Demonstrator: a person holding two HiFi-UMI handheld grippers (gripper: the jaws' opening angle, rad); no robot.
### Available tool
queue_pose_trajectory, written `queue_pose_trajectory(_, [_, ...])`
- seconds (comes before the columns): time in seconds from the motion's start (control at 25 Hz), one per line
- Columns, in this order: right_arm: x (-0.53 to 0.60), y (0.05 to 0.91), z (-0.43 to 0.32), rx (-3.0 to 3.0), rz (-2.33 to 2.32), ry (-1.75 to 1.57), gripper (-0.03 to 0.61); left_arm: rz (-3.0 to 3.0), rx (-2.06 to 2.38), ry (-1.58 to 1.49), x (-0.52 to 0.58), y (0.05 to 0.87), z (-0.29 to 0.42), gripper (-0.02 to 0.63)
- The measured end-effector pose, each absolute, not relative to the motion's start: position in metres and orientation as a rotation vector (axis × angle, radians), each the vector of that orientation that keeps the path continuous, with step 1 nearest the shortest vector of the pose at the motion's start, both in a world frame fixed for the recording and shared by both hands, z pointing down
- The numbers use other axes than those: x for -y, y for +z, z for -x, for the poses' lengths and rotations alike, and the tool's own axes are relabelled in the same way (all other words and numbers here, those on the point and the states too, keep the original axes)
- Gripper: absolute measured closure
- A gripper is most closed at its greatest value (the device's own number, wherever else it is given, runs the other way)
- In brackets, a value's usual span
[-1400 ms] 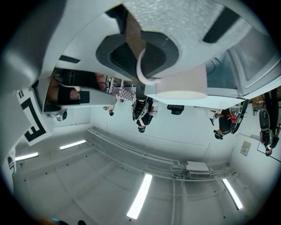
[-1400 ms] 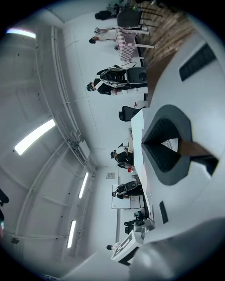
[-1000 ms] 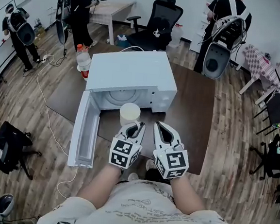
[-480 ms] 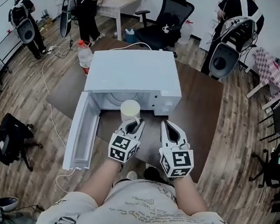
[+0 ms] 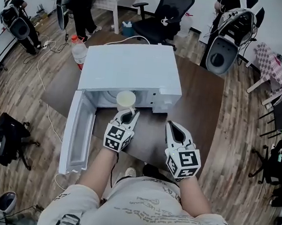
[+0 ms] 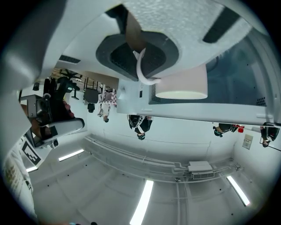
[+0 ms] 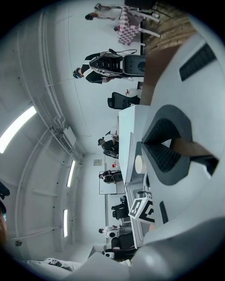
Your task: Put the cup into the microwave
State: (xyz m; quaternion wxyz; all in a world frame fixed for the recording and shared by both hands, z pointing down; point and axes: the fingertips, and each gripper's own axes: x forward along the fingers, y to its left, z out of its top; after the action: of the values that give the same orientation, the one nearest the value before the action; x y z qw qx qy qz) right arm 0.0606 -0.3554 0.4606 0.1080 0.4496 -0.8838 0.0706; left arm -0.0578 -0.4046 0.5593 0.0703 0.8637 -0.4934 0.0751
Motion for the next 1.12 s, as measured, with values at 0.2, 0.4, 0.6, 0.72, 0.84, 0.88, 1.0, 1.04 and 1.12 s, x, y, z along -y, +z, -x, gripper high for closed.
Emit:
queue_pose_trajectory(0.2, [0.358,0.462,-0.066,2.572,-1.332,0.176,0.569,-2.588,1.482,0.232,0.426,0.573,0.070,0.583])
queue_pose_trajectory(0.4, [0.362,0.470,-0.071,2.522,-1.332,0.141,0.569,-2.563,1.496,0.208,0.452,0.584,0.082,0.583])
queue_pose_trajectory(0.6, [0.368,0.472,-0.077,2.494,-1.364,0.125,0.569,-2.565,1.473,0.217,0.478,0.596,0.084,0.583])
queue_pose_trajectory(0.72, [0.373,0.474,-0.080,2.479,-1.376,0.127,0.569,-2.575,1.443,0.244,0.490,0.603,0.079,0.583])
queue_pose_trajectory(0.84, [0.375,0.475,-0.082,2.474,-1.385,0.133,0.569,-2.590,1.396,0.271,0.497,0.609,0.073,0.583])
queue_pose_trajectory(0.88, [0.375,0.476,-0.082,2.471,-1.387,0.134,0.569,-2.595,1.385,0.275,0.500,0.611,0.071,0.583])
queue_pose_trajectory(1.0, [0.375,0.476,-0.082,2.460,-1.397,0.126,0.569,-2.601,1.372,0.272,0.508,0.613,0.073,0.583])
queue_pose_trajectory(1.04, [0.375,0.476,-0.082,2.455,-1.401,0.122,0.569,-2.600,1.370,0.274,0.511,0.614,0.074,0.583])
queue_pose_trajectory(1.12, [0.375,0.476,-0.084,2.441,-1.411,0.119,0.569,-2.593,1.372,0.295,0.517,0.618,0.077,0.583])
